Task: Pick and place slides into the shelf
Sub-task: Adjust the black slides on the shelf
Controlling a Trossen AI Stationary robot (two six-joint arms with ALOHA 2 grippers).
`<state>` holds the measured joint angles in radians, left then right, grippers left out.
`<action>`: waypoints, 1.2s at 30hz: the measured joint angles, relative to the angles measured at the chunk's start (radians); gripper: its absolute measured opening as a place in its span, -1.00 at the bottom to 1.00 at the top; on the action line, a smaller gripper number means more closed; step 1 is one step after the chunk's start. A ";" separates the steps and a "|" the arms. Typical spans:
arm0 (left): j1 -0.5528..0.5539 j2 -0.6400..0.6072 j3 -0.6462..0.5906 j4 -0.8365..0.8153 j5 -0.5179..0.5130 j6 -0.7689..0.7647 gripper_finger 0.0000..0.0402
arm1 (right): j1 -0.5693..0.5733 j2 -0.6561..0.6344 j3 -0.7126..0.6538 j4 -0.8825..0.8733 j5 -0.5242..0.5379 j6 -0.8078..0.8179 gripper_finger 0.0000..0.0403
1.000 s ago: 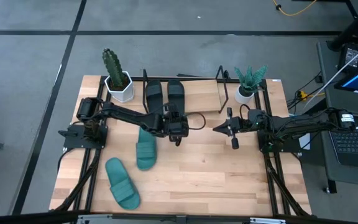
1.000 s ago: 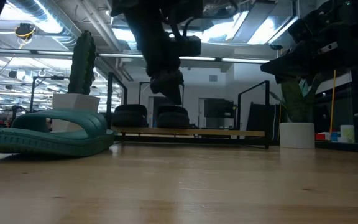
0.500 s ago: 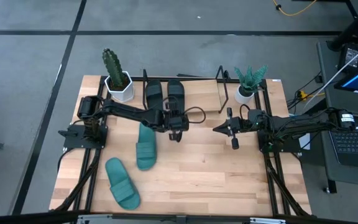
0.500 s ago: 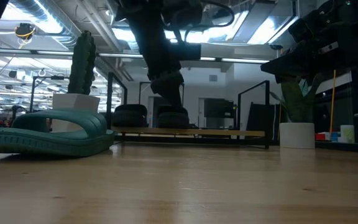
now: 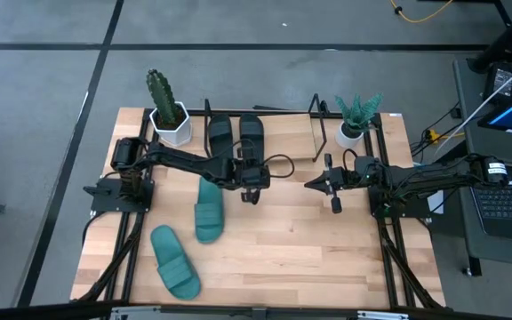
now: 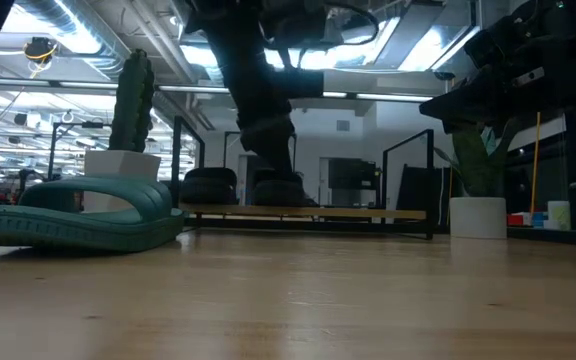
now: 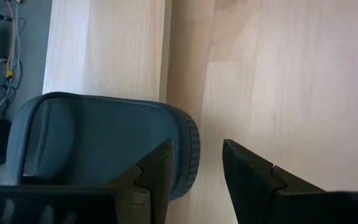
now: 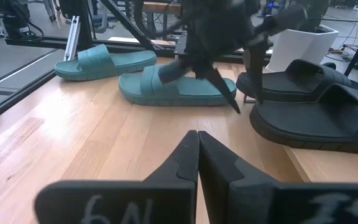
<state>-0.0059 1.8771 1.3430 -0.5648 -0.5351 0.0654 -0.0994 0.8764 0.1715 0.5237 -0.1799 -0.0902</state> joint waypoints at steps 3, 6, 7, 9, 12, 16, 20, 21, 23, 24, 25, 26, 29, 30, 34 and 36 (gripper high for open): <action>0.000 0.025 -0.004 -0.016 -0.039 0.001 -0.35 | 0.000 0.000 0.000 0.002 0.000 0.000 -0.94; -0.001 0.050 0.002 0.014 -0.069 0.036 -0.35 | 0.000 0.000 0.000 0.004 0.000 0.002 -0.94; -0.003 0.055 -0.002 0.001 -0.086 0.044 -0.35 | 0.000 0.000 0.000 0.006 0.000 0.002 -0.94; -0.004 0.070 -0.002 0.026 -0.118 0.051 -0.35 | 0.000 0.000 0.000 0.007 0.000 0.002 -0.94; -0.004 0.069 -0.002 0.028 -0.142 0.052 -0.35 | 0.000 0.002 0.000 0.011 0.000 0.002 -0.94; -0.004 0.069 -0.001 0.027 -0.150 0.052 -0.35 | 0.000 0.002 0.000 0.010 0.001 0.001 -0.94; -0.003 0.069 -0.001 0.021 -0.142 0.052 -0.35 | 0.000 0.003 0.000 0.010 0.001 0.000 -0.94; -0.002 0.069 -0.001 0.022 -0.132 0.052 -0.35 | 0.000 0.003 0.000 0.010 0.001 0.001 -0.94; 0.000 0.069 -0.001 0.022 -0.114 0.050 -0.35 | 0.000 0.003 0.000 0.010 0.001 0.000 -0.94; 0.000 0.069 -0.001 0.022 -0.111 0.050 -0.35 | 0.000 0.003 0.000 0.009 0.001 0.000 -0.94; 0.000 0.069 -0.001 0.022 -0.111 0.049 -0.35 | 0.000 0.003 0.000 0.010 0.001 0.000 -0.94; 0.000 0.069 -0.001 0.021 -0.111 0.049 -0.35 | 0.000 0.003 0.000 0.010 0.001 0.000 -0.94; 0.000 0.069 -0.001 0.015 -0.110 0.049 -0.39 | 0.000 0.003 0.000 0.010 0.001 0.001 -0.94; 0.000 0.069 -0.001 0.015 -0.110 0.048 -0.42 | 0.000 0.003 0.000 0.010 0.001 0.001 -0.94; 0.000 0.069 -0.001 0.015 -0.117 0.042 -0.59 | 0.000 0.003 0.000 0.010 0.001 0.000 -0.94; 0.000 0.069 -0.001 0.015 -0.124 0.042 -0.70 | 0.000 0.003 0.000 0.010 0.001 0.000 -0.94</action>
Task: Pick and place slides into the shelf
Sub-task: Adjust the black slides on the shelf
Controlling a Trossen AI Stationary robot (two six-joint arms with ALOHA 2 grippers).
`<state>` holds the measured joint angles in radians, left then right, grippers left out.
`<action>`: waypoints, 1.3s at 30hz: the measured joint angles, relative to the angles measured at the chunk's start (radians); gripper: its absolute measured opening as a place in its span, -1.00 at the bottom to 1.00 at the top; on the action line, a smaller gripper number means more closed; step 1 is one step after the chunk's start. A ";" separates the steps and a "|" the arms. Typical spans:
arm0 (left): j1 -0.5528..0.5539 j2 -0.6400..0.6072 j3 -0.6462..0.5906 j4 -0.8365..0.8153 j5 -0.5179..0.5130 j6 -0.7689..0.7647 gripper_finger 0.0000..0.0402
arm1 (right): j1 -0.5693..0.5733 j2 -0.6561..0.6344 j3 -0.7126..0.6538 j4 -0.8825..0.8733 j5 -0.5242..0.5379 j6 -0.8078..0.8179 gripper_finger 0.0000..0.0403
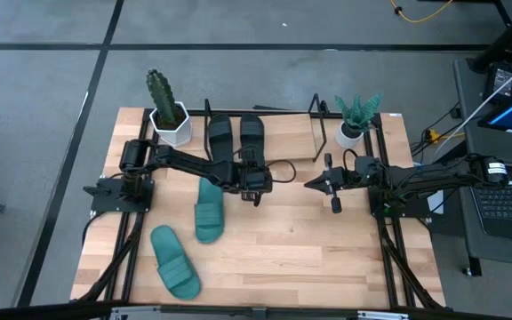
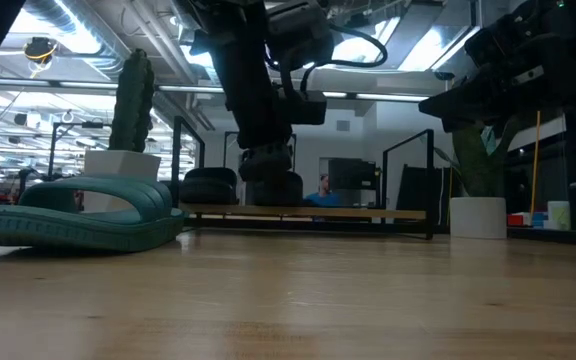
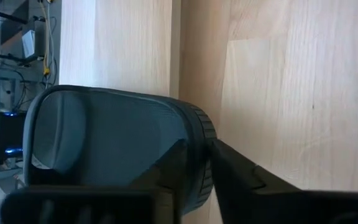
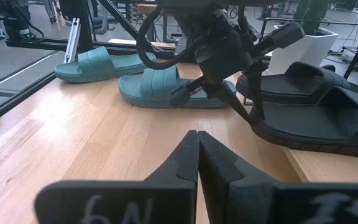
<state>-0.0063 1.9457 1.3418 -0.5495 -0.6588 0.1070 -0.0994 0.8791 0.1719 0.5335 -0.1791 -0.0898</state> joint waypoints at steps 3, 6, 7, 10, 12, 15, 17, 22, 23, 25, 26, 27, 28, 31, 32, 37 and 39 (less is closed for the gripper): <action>0.000 0.000 0.000 0.000 -0.001 -0.001 -0.88 | 0.000 0.000 0.000 0.000 0.000 0.000 -0.94; 0.000 0.000 0.000 0.000 -0.004 -0.005 -0.96 | 0.000 0.000 0.000 0.000 0.000 0.000 -0.94; 0.000 0.000 0.000 0.000 -0.005 -0.008 -0.95 | 0.000 0.000 0.000 0.000 0.000 0.000 -0.94; 0.000 0.000 0.000 -0.002 -0.006 -0.010 -0.96 | 0.000 0.000 0.000 0.000 0.000 0.000 -0.94; 0.000 0.000 0.000 -0.003 -0.008 -0.011 -0.98 | 0.000 0.000 0.000 0.000 0.000 0.000 -0.94; -0.004 0.000 0.000 -0.005 -0.059 -0.010 -0.98 | 0.000 0.000 0.000 0.000 0.000 0.000 -0.94; -0.011 -0.001 0.000 -0.012 -0.111 -0.010 -0.99 | 0.000 0.000 0.000 0.000 0.000 0.000 -0.94; -0.023 -0.001 0.000 -0.022 -0.148 0.000 -0.99 | 0.000 0.000 0.000 0.000 0.000 0.000 -0.94; -0.024 -0.001 0.000 -0.022 -0.148 0.000 -0.99 | 0.000 0.000 0.000 0.000 0.000 0.000 -0.94; -0.028 -0.001 0.000 -0.024 -0.148 -0.003 -1.00 | 0.000 0.000 0.000 0.000 0.000 0.000 -0.94; -0.029 -0.001 0.000 -0.026 -0.147 -0.008 -1.00 | 0.000 0.000 0.000 0.000 0.000 0.000 -0.94; -0.029 -0.001 0.000 -0.029 -0.146 -0.018 -1.00 | 0.000 0.000 0.000 0.000 0.000 0.001 -0.94; -0.028 -0.001 0.000 -0.035 -0.146 -0.025 -1.00 | 0.000 0.000 0.000 0.000 0.000 0.001 -0.94; -0.028 -0.002 0.000 -0.073 -0.146 -0.054 -1.00 | 0.000 0.000 0.000 0.000 0.000 0.002 -0.94; -0.028 -0.002 0.000 -0.087 -0.142 -0.065 -1.00 | 0.000 0.000 0.000 0.000 0.000 0.002 -0.94; -0.035 -0.002 0.000 -0.138 -0.132 -0.101 -1.00 | 0.000 0.000 0.000 0.000 0.000 0.002 -0.94; -0.041 -0.002 0.000 -0.143 -0.132 -0.103 -1.00 | 0.000 0.000 0.000 0.000 0.000 0.003 -0.94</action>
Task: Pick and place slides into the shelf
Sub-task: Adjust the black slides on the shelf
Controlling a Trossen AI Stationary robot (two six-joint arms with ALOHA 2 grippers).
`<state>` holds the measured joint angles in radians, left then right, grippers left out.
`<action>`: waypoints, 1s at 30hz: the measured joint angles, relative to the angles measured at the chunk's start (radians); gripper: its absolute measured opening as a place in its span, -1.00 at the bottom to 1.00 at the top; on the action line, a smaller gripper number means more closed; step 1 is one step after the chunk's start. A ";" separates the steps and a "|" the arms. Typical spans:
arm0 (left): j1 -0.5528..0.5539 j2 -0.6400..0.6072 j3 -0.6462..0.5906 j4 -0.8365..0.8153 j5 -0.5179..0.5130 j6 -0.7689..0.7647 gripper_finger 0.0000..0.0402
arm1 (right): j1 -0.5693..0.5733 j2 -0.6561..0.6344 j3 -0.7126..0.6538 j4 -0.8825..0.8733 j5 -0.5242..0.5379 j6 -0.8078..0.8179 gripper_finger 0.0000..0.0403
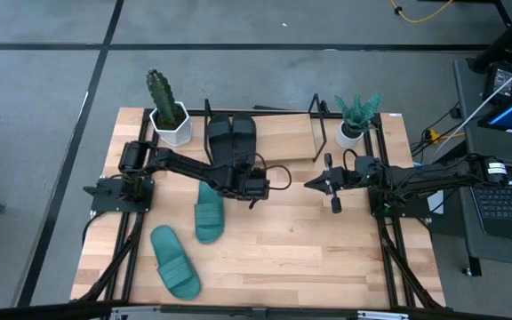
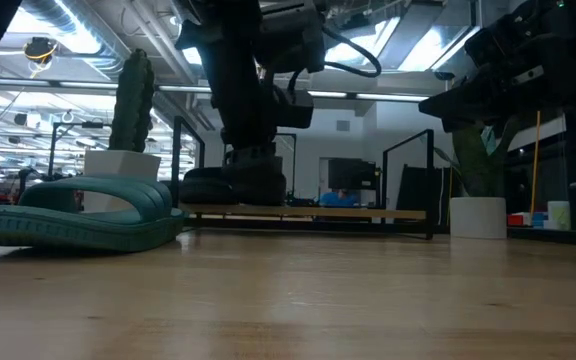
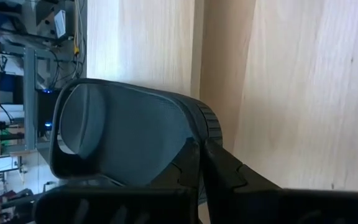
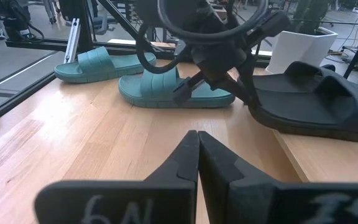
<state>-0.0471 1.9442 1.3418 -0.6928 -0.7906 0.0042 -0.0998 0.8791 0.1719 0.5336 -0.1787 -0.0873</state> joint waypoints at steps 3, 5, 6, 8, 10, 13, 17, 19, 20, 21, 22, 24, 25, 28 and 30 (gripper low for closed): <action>-0.006 0.000 0.000 -0.004 -0.001 -0.002 -1.00 | 0.000 0.000 0.000 0.000 0.000 0.000 -0.94; -0.007 0.000 0.000 -0.004 -0.003 -0.003 -1.00 | 0.000 0.000 0.000 0.000 0.000 0.001 -0.94; -0.007 0.000 0.000 -0.004 -0.007 -0.005 -1.00 | 0.000 0.000 0.000 0.000 0.000 0.001 -0.94; -0.006 0.000 0.000 -0.004 -0.010 -0.021 -1.00 | 0.000 0.000 0.000 0.000 0.000 0.004 -0.94; -0.003 0.000 0.000 -0.006 -0.014 -0.027 -1.00 | 0.000 0.000 0.000 0.000 0.000 0.004 -0.94; -0.001 0.000 0.000 -0.013 -0.030 -0.028 -1.00 | 0.000 0.000 0.000 0.000 0.000 0.004 -0.94; -0.001 0.000 0.000 -0.015 -0.030 -0.029 -1.00 | 0.000 0.000 0.000 0.000 0.000 0.004 -0.94; -0.001 0.000 0.000 -0.015 -0.030 -0.029 -1.00 | 0.000 0.000 0.000 0.000 0.000 0.004 -0.94; -0.001 0.000 0.000 -0.015 -0.030 -0.029 -0.99 | 0.000 0.000 0.000 0.000 0.000 0.004 -0.94; -0.001 0.000 0.000 -0.015 -0.030 -0.029 -0.98 | 0.000 0.000 0.000 0.000 0.000 0.004 -0.94; -0.002 0.000 0.000 -0.015 -0.030 -0.029 -0.96 | 0.000 0.000 0.000 0.000 0.000 0.004 -0.94; -0.002 0.000 0.000 -0.015 -0.028 -0.029 -0.95 | 0.000 0.000 0.000 0.000 0.000 0.004 -0.94; -0.002 0.000 0.000 -0.015 -0.019 -0.029 -0.95 | 0.000 0.000 0.000 0.000 0.000 0.004 -0.94; -0.002 0.000 0.000 -0.015 0.027 -0.029 -0.96 | 0.000 0.000 0.000 0.000 0.000 0.004 -0.94; -0.001 0.000 0.000 -0.014 0.046 -0.034 -0.96 | 0.000 0.000 0.000 0.000 0.000 0.004 -0.94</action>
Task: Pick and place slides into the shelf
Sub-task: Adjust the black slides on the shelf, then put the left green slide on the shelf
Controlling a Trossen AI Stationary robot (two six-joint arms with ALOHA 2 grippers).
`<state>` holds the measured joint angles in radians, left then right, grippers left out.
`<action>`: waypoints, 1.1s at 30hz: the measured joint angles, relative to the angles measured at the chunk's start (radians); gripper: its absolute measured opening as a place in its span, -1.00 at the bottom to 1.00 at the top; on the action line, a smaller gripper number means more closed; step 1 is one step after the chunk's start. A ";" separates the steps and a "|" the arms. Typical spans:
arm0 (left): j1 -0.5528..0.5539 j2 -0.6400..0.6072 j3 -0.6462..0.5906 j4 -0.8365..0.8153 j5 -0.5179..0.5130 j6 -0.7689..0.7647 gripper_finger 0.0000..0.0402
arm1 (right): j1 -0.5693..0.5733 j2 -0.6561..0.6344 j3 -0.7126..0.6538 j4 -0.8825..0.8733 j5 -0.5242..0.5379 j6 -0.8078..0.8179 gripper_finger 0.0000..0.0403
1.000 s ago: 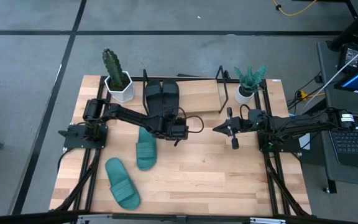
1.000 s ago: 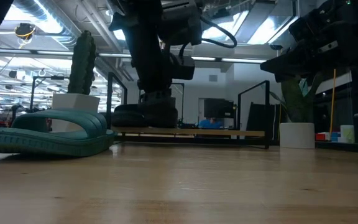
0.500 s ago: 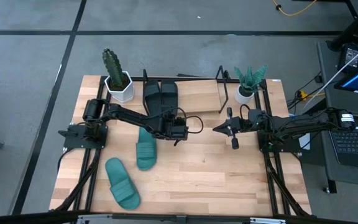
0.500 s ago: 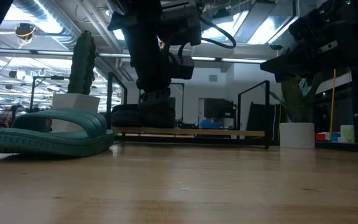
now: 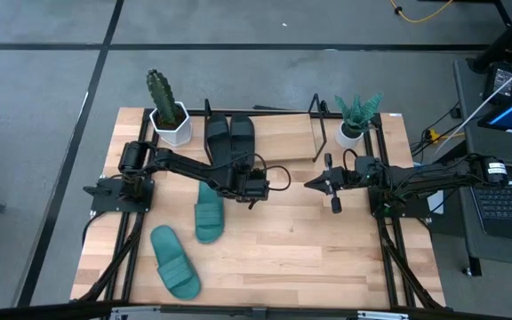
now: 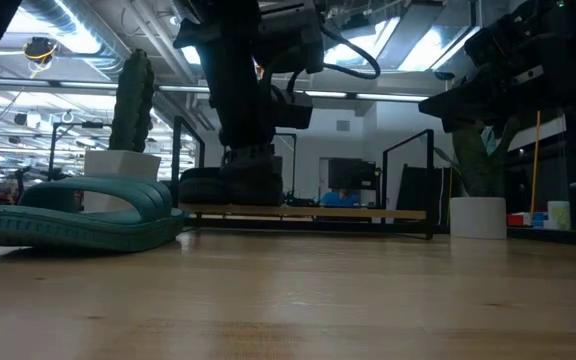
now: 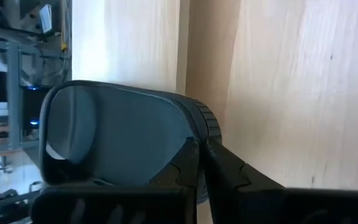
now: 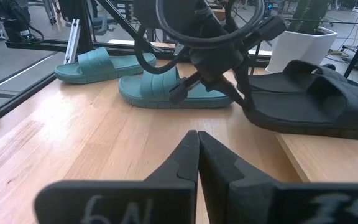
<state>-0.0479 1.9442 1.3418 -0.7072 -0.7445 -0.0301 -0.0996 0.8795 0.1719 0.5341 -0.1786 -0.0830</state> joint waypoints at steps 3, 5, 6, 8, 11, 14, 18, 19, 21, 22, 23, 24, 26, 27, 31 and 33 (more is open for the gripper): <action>0.000 0.000 0.000 0.000 -0.001 -0.019 -0.91 | 0.000 0.000 0.000 0.000 0.000 0.000 -0.94; 0.000 0.000 0.000 0.000 -0.003 -0.019 -0.85 | 0.000 0.000 0.000 0.000 0.000 0.000 -0.94; 0.000 0.000 0.000 0.000 -0.012 -0.019 -0.81 | 0.000 0.000 0.000 0.000 0.000 0.000 -0.94; -0.005 0.000 0.000 0.000 -0.033 -0.016 -0.73 | 0.000 0.000 0.000 0.000 0.000 0.000 -0.94; -0.006 0.000 0.000 0.000 -0.043 -0.016 -0.61 | 0.000 0.000 0.000 0.000 0.000 0.000 -0.94; -0.011 -0.001 0.000 0.001 -0.057 -0.013 -0.53 | 0.000 0.000 0.000 0.000 0.000 0.000 -0.94; -0.014 -0.010 0.001 0.002 -0.062 -0.012 -0.47 | 0.000 0.000 0.000 0.000 0.000 0.000 -0.94; -0.014 -0.011 0.001 0.000 -0.061 -0.012 -0.46 | 0.000 0.000 0.000 0.000 0.000 0.000 -0.94; -0.013 -0.017 0.001 0.001 -0.061 -0.012 -0.44 | 0.000 0.000 0.000 0.000 0.000 0.000 -0.94; -0.013 -0.020 0.001 0.003 -0.064 -0.012 -0.44 | 0.000 0.000 0.000 0.000 0.000 0.000 -0.94; -0.013 -0.025 0.001 -0.001 -0.069 -0.012 -0.44 | 0.000 0.000 0.000 0.000 0.000 0.000 -0.94; -0.014 -0.032 0.001 -0.008 -0.072 -0.012 -0.44 | 0.000 0.000 0.000 0.000 0.000 0.000 -0.94; -0.018 -0.045 0.002 0.005 -0.089 -0.012 -0.43 | 0.000 0.000 0.000 0.000 -0.001 0.000 -0.94; -0.019 -0.055 0.002 -0.001 -0.098 -0.011 -0.43 | 0.000 0.000 0.000 0.001 0.000 0.000 -0.94; -0.034 -0.103 0.019 -0.013 -0.135 -0.011 -0.43 | 0.000 0.000 0.000 0.006 -0.001 0.000 -0.94; -0.047 -0.130 0.041 -0.014 -0.158 -0.004 -0.43 | 0.002 0.000 0.000 0.008 0.000 0.000 -0.94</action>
<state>-0.0949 1.8138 1.3828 -0.7207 -0.9021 -0.0342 -0.0972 0.8795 0.1715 0.5424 -0.1787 -0.0826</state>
